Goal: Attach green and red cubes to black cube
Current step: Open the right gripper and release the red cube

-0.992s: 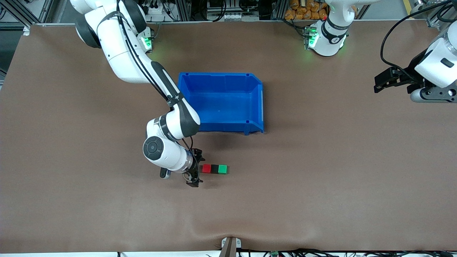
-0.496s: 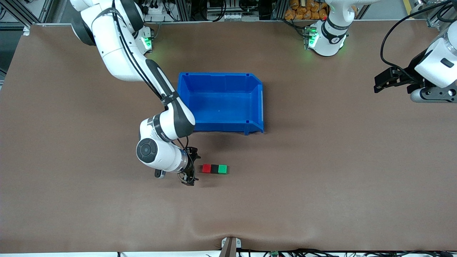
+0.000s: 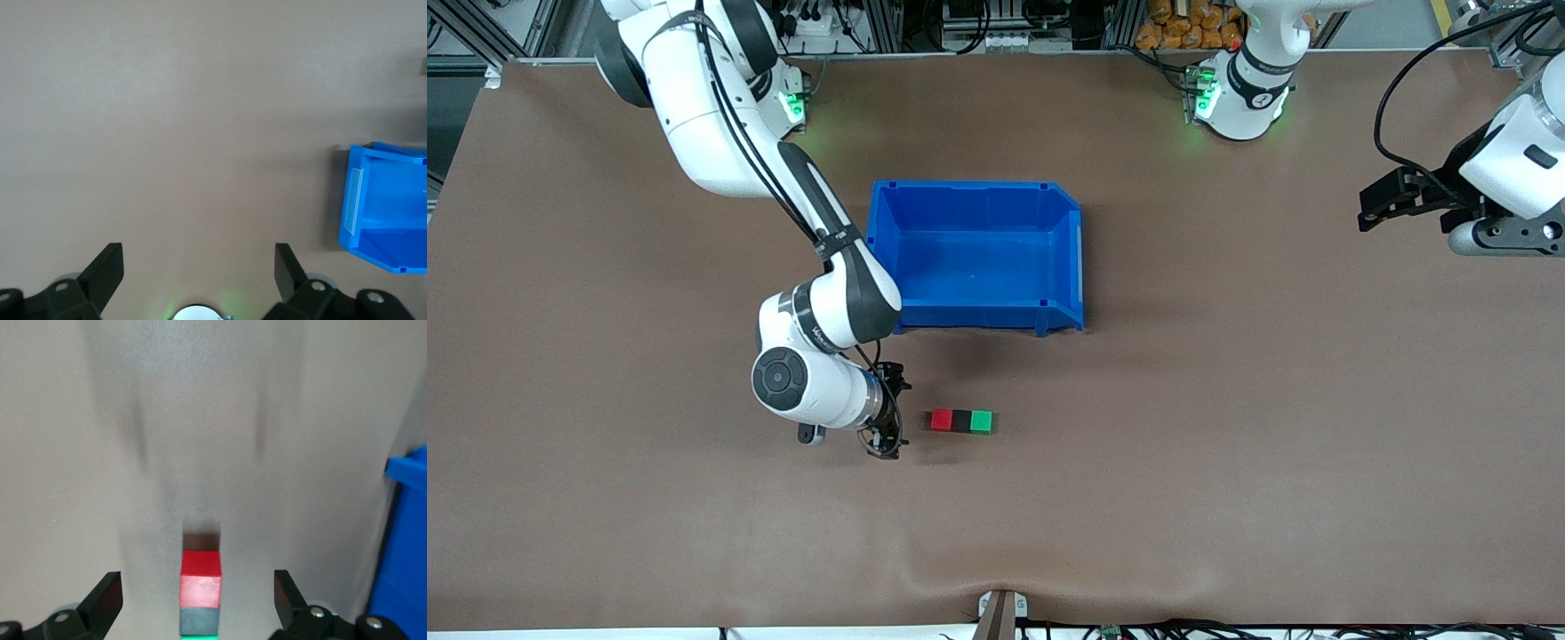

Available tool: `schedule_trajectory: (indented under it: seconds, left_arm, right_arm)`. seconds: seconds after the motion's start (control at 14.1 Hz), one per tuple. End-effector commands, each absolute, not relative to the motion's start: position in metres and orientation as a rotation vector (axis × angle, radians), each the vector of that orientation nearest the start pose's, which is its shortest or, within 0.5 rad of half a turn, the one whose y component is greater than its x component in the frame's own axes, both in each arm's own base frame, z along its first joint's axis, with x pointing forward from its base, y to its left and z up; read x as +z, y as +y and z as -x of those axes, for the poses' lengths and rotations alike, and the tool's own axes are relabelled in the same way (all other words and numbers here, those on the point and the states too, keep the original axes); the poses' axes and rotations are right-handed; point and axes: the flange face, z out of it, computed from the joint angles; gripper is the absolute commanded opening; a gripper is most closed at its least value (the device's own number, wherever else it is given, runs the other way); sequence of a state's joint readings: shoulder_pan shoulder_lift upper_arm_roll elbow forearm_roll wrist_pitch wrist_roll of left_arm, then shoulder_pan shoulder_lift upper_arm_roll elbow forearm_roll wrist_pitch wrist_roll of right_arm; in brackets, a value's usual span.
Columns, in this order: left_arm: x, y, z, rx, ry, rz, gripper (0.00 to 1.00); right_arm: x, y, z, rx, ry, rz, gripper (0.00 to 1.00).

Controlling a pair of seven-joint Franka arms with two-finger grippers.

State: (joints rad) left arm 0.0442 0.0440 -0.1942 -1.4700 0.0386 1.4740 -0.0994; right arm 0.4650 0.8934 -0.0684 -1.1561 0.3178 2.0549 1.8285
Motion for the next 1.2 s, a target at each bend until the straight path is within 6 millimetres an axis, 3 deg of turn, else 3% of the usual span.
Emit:
schedule_trajectory:
  seconds: [0.0, 0.28, 0.85, 1.13]
  left_arm:
    - [0.641, -0.078, -0.553, 0.037, 0.081, 3.101, 1.0]
    - [0.641, -0.078, -0.553, 0.037, 0.081, 3.101, 1.0]
    - [0.641, -0.078, -0.553, 0.037, 0.078, 3.101, 1.0]
    - [0.641, -0.078, -0.553, 0.037, 0.078, 3.101, 1.0]
  right_arm:
    - [0.278, 0.318, -0.693, 0.285, 2.025, 2.261, 1.0]
    - [0.288, 0.298, -0.697, 0.324, 2.006, 2.304, 1.0]
    - [0.324, 0.255, -0.696, 0.381, 1.737, 2.563, 1.0]
    - [0.356, 0.23, -0.702, 0.344, 1.641, 2.591, 1.0]
